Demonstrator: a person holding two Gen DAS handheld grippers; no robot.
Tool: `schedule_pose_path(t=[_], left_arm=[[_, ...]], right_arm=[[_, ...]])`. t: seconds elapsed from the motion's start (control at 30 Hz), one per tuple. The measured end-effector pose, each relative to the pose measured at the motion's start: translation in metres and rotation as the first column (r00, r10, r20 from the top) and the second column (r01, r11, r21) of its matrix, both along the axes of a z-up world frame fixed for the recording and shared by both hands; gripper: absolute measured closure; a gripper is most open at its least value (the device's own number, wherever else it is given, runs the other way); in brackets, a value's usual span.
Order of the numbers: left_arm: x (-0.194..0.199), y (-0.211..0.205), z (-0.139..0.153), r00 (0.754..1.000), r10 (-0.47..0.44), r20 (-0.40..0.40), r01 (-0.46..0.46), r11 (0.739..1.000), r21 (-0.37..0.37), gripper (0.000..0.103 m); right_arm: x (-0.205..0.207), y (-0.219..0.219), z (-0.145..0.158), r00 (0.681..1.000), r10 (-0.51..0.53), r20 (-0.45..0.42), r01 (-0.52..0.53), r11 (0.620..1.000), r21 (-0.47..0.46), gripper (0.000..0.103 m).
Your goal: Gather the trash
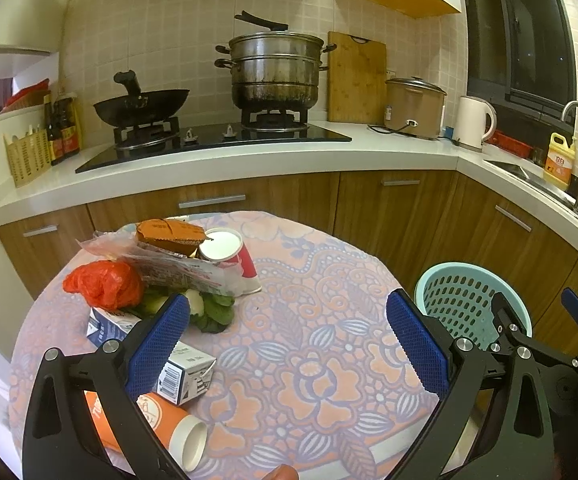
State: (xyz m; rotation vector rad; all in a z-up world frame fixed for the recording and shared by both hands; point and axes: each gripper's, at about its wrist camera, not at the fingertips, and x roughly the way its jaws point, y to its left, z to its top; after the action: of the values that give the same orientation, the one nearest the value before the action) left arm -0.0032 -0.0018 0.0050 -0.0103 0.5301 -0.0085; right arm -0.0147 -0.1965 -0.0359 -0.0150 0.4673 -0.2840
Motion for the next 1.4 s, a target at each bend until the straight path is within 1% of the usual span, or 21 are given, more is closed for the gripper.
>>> schedule_pose_path(t=[0.67,1.23,1.4], left_arm=[[-0.001,-0.003,0.005,1.000,0.001,0.012,-0.001,1.000,0.013,0.007],[-0.001,-0.001,0.003,1.000,0.002,0.009,-0.002,1.000,0.009,0.007],[-0.002,0.004,0.004,1.000,0.009,0.015,-0.009,1.000,0.002,0.007]], right_arm=[[0.003,0.001,0.001,1.000,0.002,-0.004,-0.002,1.000,-0.005,0.007],[0.003,0.007,0.001,1.000,0.012,-0.007,-0.012,1.000,-0.012,0.007],[0.003,0.011,0.002,1.000,0.023,-0.009,-0.024,1.000,-0.020,0.008]])
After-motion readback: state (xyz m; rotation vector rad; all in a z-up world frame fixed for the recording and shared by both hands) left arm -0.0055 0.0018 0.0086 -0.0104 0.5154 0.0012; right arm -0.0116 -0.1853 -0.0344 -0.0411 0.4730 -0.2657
